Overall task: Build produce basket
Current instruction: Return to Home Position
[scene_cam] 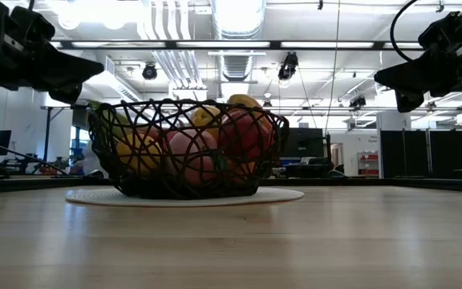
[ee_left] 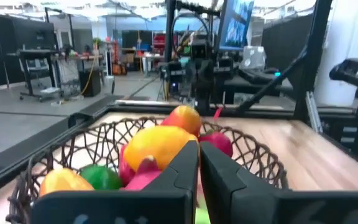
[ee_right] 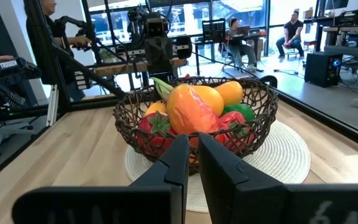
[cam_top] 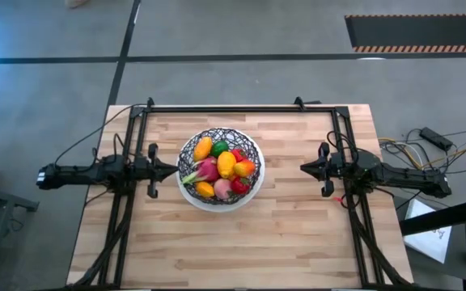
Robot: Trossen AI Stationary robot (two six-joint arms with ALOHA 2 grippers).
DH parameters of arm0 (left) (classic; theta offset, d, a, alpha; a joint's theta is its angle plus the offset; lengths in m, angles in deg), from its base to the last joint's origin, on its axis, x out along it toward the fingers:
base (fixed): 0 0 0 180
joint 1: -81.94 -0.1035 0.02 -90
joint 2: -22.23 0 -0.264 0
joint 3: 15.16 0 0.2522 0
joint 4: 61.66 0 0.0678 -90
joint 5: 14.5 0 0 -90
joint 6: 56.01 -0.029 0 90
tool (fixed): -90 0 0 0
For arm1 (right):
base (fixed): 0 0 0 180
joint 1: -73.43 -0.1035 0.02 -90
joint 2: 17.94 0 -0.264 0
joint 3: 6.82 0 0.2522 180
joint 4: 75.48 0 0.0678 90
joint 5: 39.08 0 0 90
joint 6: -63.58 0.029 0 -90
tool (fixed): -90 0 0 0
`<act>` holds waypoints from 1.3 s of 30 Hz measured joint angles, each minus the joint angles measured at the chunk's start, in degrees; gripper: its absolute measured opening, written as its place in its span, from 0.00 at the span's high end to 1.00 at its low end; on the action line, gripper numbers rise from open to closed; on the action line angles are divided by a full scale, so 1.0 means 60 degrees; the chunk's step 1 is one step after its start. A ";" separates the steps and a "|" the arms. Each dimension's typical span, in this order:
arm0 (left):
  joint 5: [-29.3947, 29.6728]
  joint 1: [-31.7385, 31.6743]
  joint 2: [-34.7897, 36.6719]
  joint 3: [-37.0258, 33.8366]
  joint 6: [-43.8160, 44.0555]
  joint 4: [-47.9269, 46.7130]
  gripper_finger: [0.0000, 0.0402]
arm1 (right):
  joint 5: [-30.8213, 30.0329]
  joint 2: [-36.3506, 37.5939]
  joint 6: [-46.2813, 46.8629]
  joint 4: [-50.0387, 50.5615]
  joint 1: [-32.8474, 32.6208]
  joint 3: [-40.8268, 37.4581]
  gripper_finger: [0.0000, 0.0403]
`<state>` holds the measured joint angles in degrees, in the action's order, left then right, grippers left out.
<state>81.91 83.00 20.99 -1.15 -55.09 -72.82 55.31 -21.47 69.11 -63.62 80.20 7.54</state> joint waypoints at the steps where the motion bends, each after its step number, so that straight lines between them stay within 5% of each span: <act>1: -0.0005 -0.0019 0.0000 0.0000 0.0001 -0.0053 1.00 | 0.0002 0.0000 -0.0001 -0.0002 0.0001 0.0000 0.93; 39: 0.0018 -0.0292 -0.0861 0.0000 -0.0399 0.0048 1.00 | 0.0006 0.0000 0.0000 0.0002 -0.0002 0.0000 0.93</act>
<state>82.02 81.25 15.82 -1.15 -57.48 -72.53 55.34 -21.47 69.11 -63.61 80.19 7.54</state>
